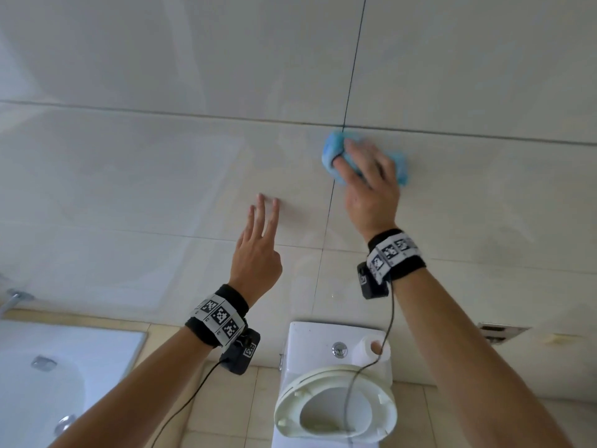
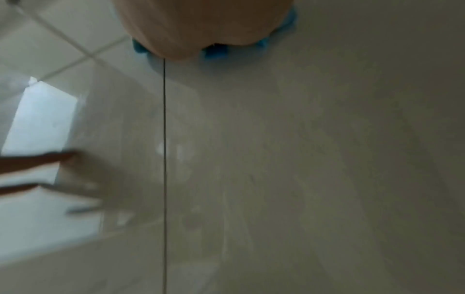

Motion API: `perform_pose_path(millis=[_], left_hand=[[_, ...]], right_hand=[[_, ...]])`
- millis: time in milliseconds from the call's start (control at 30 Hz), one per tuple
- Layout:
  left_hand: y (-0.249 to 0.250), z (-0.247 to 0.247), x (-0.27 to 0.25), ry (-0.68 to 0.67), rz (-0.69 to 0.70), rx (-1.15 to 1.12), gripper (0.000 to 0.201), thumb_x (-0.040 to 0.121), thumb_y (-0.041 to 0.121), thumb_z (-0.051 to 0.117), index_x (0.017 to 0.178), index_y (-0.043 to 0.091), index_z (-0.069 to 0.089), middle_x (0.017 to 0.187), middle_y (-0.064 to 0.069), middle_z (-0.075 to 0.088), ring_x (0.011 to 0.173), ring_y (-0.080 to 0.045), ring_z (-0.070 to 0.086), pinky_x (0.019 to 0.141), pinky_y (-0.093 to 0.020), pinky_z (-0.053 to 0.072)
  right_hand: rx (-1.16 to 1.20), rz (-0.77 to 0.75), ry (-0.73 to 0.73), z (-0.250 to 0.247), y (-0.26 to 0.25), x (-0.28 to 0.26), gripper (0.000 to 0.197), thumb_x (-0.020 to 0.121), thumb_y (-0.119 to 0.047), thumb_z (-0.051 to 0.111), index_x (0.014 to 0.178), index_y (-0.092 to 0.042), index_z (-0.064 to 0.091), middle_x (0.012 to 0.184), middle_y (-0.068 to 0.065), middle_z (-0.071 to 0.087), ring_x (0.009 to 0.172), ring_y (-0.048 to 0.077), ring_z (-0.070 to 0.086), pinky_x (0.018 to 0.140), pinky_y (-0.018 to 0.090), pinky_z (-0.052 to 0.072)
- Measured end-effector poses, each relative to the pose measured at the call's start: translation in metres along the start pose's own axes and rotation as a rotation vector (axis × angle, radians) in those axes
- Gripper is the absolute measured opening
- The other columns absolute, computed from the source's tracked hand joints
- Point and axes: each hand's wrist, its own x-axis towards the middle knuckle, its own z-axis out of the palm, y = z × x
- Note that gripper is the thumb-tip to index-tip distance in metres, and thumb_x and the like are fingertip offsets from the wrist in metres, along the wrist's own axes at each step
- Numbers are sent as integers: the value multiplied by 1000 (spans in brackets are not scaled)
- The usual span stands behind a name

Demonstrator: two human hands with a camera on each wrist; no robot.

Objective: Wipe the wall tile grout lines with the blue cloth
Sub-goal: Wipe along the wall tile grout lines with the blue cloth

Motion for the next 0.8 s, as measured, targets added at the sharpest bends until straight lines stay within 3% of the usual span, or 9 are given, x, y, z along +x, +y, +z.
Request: perform_pose_path(millis=[100,200,300,367,400,500,600,700,800], left_hand=[[11,-7,-2,-2,-15,-76,95,92,-1,53,168,22,1,175,0,-10,162,-26,0,127,-41,28],[38,-18,-13,-15,-43,-183,78,101,9,53,168,19,14,176,2,4,160,-22,15,124,-31,25],[77,-23,-27,-16,-53,-284,69,103,12,55,165,19,26,173,3,20,157,-17,26,119,-23,23],[108,-22,-38,12,-43,-391,63,102,12,58,161,16,36,166,-1,36,151,-19,38,124,-36,33],[125,-21,-44,33,-40,-450,60,102,13,60,158,17,41,161,-2,44,145,-20,46,119,-41,41],[178,-15,-70,26,-67,-627,50,102,21,64,151,25,51,147,7,58,128,-8,59,103,-28,52],[221,0,-102,-68,-177,-781,41,101,32,66,141,33,58,131,19,66,116,3,65,93,-17,52],[256,22,-131,-183,-371,-903,33,100,32,70,133,32,65,117,10,76,110,-9,72,93,-33,58],[289,31,-156,-259,-539,-1038,31,99,25,69,130,20,68,109,-2,80,105,-22,76,95,-44,60]], right_hand=[[47,-106,-304,-10,-13,-50,34,103,2,51,123,-15,73,140,3,63,122,32,58,101,40,51],[172,116,-434,-43,-13,-66,43,86,13,65,119,-12,74,134,2,67,115,30,58,95,41,54],[364,645,-283,-96,-9,-48,42,84,11,68,118,-13,75,127,-6,68,113,21,62,98,24,49],[533,945,-121,-136,-2,-33,35,85,7,73,114,-12,75,120,-3,72,110,12,66,95,18,49],[608,1062,-65,-155,3,-26,32,85,3,76,114,-11,75,116,-1,74,107,11,68,93,20,51],[789,1269,52,-215,18,-24,29,86,-5,80,113,-13,75,110,3,76,99,16,70,90,33,57],[953,1439,140,-265,30,-44,29,90,-3,77,117,-13,74,110,5,76,99,18,71,90,37,58],[1157,1598,167,-295,35,-74,34,90,-4,74,123,-8,69,115,11,73,101,22,70,89,40,58],[1396,1756,129,-311,36,-91,40,88,-9,71,127,-9,64,114,9,71,96,20,70,79,37,59]])
